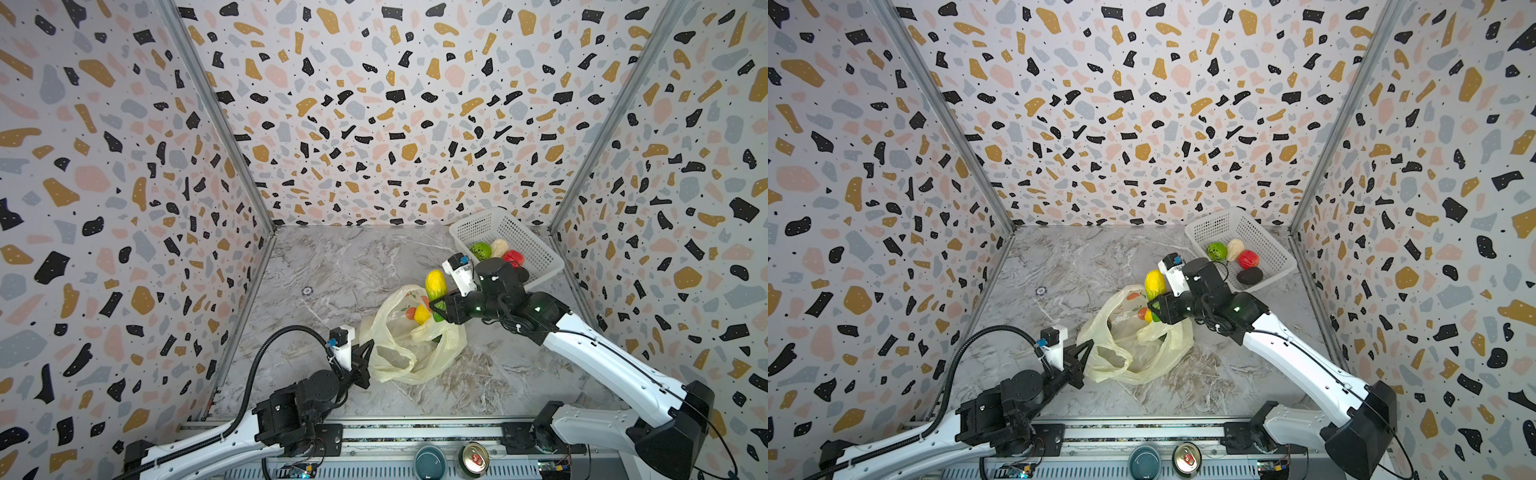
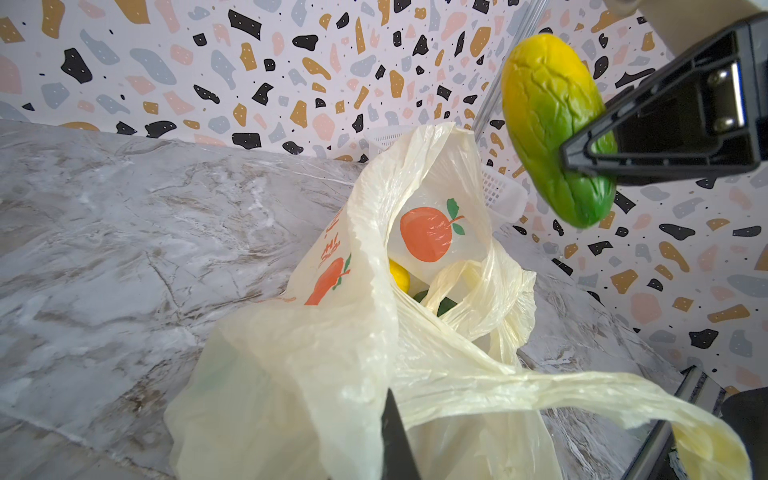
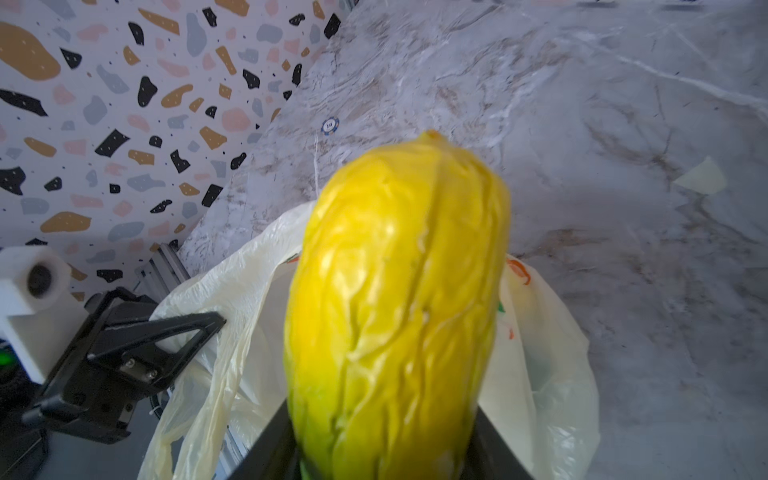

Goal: Untie the knot of the plastic bag and take out the fruit
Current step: 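Carry the papaya over the white basket with the right gripper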

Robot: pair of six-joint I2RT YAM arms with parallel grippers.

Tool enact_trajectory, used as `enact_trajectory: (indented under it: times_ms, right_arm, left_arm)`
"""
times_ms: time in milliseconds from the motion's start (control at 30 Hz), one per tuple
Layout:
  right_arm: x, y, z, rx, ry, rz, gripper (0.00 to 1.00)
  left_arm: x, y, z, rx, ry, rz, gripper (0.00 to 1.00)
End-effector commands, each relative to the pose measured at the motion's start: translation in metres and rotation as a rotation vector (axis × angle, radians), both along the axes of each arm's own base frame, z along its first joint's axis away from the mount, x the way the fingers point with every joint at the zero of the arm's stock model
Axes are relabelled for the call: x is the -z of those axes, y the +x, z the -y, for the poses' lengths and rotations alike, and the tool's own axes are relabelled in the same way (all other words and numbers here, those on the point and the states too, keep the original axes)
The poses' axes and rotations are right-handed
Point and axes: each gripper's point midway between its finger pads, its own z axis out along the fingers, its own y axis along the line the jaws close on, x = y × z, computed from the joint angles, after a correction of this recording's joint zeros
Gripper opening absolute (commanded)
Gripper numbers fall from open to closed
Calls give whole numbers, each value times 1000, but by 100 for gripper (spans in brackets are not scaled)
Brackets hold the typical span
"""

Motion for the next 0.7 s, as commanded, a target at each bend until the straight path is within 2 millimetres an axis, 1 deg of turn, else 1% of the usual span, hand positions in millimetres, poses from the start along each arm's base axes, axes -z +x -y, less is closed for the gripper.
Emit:
enact_trajectory:
  times_ms: [0,167,300,400,467,533,600,667]
  right_arm:
    - [-16,16,21,27,1,42,48]
    - [-16,76,70,192,32,86,48]
    - [-3,126,115,340,28,101,48]
    - [10,160,149,446,-12,112,48]
    - [24,181,171,501,-30,90,48]
    - [40,201,193,551,-8,40,48]
    - [51,217,209,599,-12,22,48]
    - [60,233,221,643,-52,24,48]
  left_arm:
    - [-9,1,0,-7,-19,22,0]
    - [-9,1,2,-3,-18,23,0]
    - [-11,1,3,2,-17,26,0]
    - [-11,0,4,8,-13,26,0]
    - [-10,0,4,10,-12,25,0]
    - [-9,0,4,15,-16,23,0]
    - [-7,0,5,18,-19,21,0]
    - [-7,0,6,18,-24,21,0]
